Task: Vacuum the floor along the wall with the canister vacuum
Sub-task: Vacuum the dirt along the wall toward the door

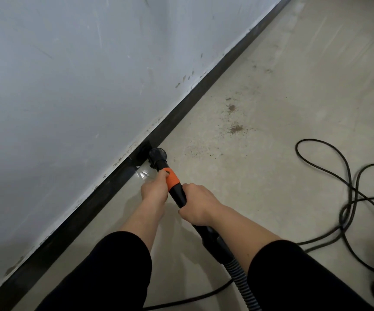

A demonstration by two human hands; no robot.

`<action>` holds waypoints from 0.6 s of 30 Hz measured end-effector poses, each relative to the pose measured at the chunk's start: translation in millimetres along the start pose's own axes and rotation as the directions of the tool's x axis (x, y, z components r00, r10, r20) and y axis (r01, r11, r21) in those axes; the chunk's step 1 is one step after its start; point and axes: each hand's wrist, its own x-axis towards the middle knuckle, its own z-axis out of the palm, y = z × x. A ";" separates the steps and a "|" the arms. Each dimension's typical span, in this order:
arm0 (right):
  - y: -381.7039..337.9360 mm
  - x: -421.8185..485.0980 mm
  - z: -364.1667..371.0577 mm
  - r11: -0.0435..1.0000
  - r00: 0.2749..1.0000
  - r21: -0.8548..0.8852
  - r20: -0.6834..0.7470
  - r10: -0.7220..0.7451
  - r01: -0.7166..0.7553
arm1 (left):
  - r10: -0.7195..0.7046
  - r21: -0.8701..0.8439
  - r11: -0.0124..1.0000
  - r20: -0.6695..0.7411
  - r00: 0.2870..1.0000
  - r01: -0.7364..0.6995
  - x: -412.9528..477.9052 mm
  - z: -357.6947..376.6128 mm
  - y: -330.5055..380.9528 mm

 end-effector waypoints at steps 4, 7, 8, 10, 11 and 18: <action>0.3 -3.2 -5.1 1.000 1.000 0.018 -0.001 0.015 -0.014 | 0.020 0.007 1.000 0.038 0.999 -0.020 0.5 5.1 -0.9; 2.9 -7.5 -5.7 0.999 1.000 0.031 -0.001 0.024 -0.024 | 0.027 0.025 0.999 0.061 0.998 -0.029 -2.4 6.9 -3.4; 4.0 -8.9 -6.0 0.999 1.000 0.028 -0.004 0.029 -0.029 | 0.027 0.026 0.999 0.069 0.997 -0.029 -3.1 7.9 -4.3; 6.8 -11.7 -7.4 0.999 0.999 0.023 -0.010 0.036 -0.036 | 0.024 0.023 0.999 0.085 0.996 -0.026 -3.4 10.6 -6.6; 8.4 -13.2 -8.4 0.999 0.999 0.023 -0.011 0.040 -0.039 | 0.024 0.024 0.999 0.093 0.995 -0.027 -4.1 12.2 -7.5; 23.0 -25.0 -16.7 0.994 0.994 0.058 -0.040 0.099 -0.097 | 0.026 0.049 0.998 0.166 0.986 -0.034 -16.1 28.1 -10.8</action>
